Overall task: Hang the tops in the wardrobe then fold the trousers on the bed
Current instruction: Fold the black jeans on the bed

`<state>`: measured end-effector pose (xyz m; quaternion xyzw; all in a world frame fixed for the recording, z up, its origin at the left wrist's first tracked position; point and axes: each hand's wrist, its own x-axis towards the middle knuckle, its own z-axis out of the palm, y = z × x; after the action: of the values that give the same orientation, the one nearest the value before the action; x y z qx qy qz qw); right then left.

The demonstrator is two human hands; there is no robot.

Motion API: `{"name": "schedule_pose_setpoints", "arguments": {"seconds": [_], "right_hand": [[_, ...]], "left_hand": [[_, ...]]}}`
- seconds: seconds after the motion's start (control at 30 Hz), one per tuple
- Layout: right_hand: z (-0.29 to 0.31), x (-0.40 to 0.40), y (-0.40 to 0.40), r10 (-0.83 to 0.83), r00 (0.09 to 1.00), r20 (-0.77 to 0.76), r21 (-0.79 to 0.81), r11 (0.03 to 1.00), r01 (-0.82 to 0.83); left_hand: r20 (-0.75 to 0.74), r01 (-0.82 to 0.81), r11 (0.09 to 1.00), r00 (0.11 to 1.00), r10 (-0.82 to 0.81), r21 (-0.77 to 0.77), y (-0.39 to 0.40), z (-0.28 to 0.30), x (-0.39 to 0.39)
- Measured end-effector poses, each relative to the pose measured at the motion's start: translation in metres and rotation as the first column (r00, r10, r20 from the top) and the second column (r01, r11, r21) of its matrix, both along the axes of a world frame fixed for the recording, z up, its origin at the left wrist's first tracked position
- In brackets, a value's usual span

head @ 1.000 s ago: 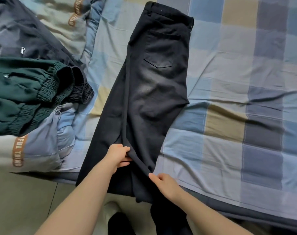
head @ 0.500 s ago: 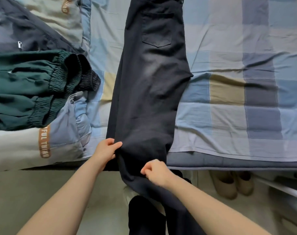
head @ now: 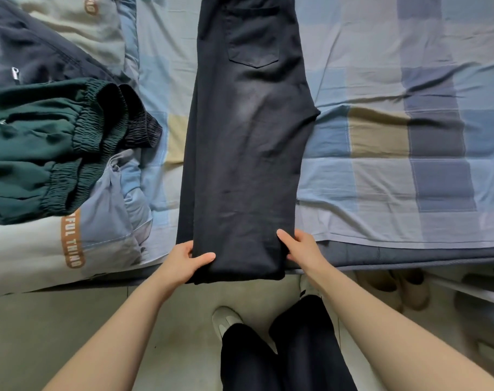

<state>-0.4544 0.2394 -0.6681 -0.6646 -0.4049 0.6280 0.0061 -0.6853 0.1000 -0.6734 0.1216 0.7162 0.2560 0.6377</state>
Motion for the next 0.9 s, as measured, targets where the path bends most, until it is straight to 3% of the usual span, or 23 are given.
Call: {"name": "schedule_pose_setpoints", "arguments": {"seconds": [0.17, 0.23, 0.3, 0.37, 0.43, 0.5, 0.6, 0.7, 0.8, 0.9], "right_hand": [[0.015, 0.004, -0.01, 0.059, 0.982, -0.18, 0.117, 0.992, -0.039], [0.012, 0.004, -0.011, 0.087, 0.984, -0.153, 0.14, 0.988, -0.066], [0.005, 0.001, -0.012, 0.141, 0.99, -0.013, 0.149, 0.979, -0.138], [-0.001, -0.003, -0.011, 0.166, 0.985, 0.037, 0.072, 0.983, -0.168], [-0.001, -0.004, -0.011, 0.194, 0.978, -0.082, -0.106, 0.974, -0.202], [0.003, 0.001, -0.011, 0.353, 0.923, -0.156, -0.238, 0.893, -0.382], [0.001, 0.014, -0.013, 0.621, 0.779, -0.091, -0.306, 0.727, -0.615], [0.002, 0.02, -0.01, 0.52, 0.835, -0.179, -0.38, 0.747, -0.546], [0.002, 0.024, -0.014, 0.594, 0.784, -0.181, -0.354, 0.704, -0.615], [-0.007, 0.026, -0.021, 0.706, 0.708, 0.003, -0.331, 0.669, -0.666]], "left_hand": [[0.149, -0.084, 0.996, 0.985, 0.085, -0.017, -0.006, 0.015, -0.025], [0.113, -0.104, 0.994, 0.988, 0.106, -0.016, -0.008, 0.016, -0.031], [-0.01, -0.086, 0.996, 0.996, 0.086, -0.009, -0.007, 0.013, -0.034], [-0.107, -0.034, 0.999, 0.994, 0.03, -0.037, -0.004, 0.009, -0.035], [-0.067, 0.069, 0.992, 0.995, -0.076, -0.102, -0.001, 0.009, -0.033], [0.007, 0.252, 0.954, 0.967, -0.254, -0.161, -0.002, 0.011, -0.028], [0.214, 0.281, 0.941, 0.947, -0.239, -0.189, -0.011, 0.015, -0.023], [0.302, 0.284, 0.943, 0.927, -0.223, -0.175, -0.018, 0.017, -0.037], [0.121, 0.298, 0.938, 0.953, -0.28, -0.177, -0.02, 0.01, -0.054], [-0.076, 0.431, 0.868, 0.884, -0.461, -0.247, -0.017, -0.004, -0.055]]}}
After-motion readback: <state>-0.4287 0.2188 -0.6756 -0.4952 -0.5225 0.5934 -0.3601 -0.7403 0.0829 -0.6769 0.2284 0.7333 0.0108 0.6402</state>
